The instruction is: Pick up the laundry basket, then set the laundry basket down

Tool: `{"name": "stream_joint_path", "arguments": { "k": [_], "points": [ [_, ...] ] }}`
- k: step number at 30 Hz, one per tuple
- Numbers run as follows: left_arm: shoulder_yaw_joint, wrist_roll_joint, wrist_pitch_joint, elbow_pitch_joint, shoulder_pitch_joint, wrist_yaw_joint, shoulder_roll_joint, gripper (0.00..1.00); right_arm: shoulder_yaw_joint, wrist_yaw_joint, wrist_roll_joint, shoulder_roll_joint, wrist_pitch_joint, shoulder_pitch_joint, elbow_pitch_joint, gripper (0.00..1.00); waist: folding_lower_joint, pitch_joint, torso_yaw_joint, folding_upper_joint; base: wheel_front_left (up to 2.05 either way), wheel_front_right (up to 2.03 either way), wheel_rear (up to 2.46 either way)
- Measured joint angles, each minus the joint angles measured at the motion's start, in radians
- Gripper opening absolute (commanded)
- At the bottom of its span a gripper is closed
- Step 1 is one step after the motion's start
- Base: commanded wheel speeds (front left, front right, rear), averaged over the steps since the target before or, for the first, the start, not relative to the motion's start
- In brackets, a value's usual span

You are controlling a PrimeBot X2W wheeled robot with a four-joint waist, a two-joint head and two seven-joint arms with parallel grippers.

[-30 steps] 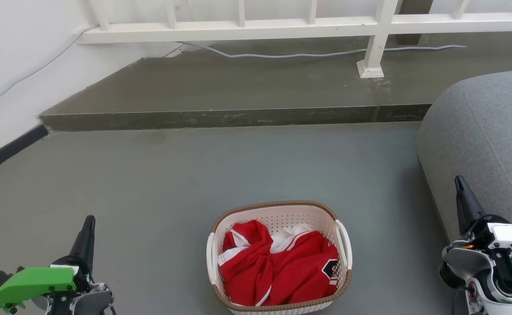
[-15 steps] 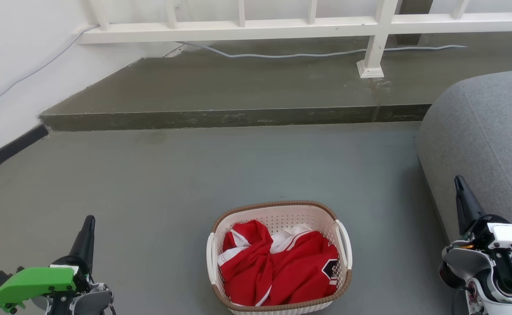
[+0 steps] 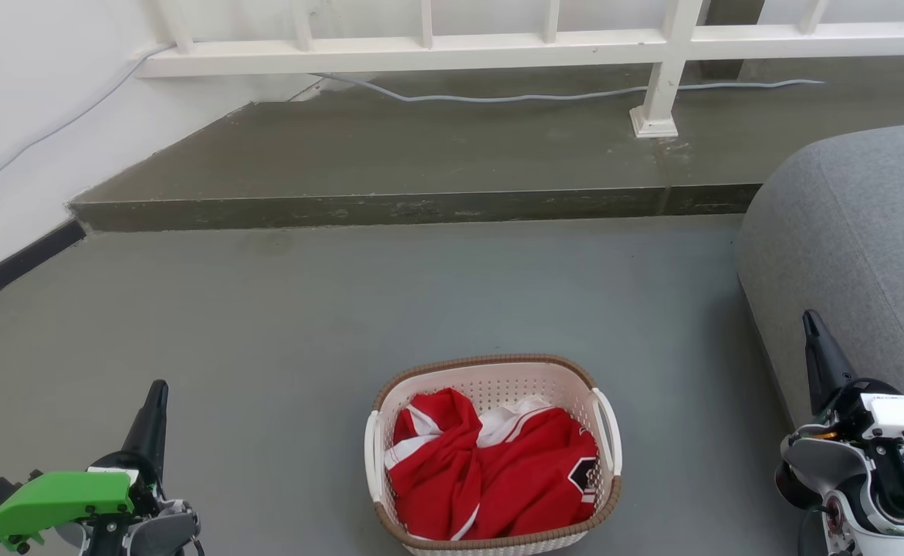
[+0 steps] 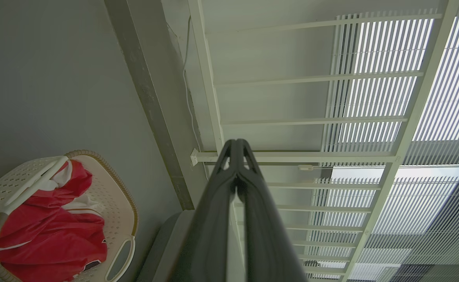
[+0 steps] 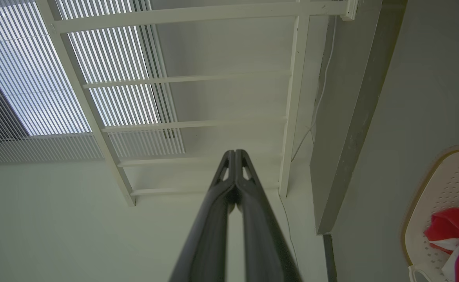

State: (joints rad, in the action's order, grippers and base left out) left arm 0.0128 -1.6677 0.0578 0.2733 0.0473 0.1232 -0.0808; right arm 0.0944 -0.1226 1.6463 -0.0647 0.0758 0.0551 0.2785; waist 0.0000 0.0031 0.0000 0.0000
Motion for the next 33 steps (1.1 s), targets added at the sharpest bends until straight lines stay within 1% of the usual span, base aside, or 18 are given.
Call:
{"name": "stream_joint_path", "arguments": {
  "k": [33],
  "points": [
    [0.006,0.0,0.003,0.0,0.0,0.0,0.002,0.0,0.002,0.0,0.0,0.001,0.001,0.0,0.0,0.0,0.0,0.0,0.0,0.0,0.0,0.0,0.0]
  ]
}}
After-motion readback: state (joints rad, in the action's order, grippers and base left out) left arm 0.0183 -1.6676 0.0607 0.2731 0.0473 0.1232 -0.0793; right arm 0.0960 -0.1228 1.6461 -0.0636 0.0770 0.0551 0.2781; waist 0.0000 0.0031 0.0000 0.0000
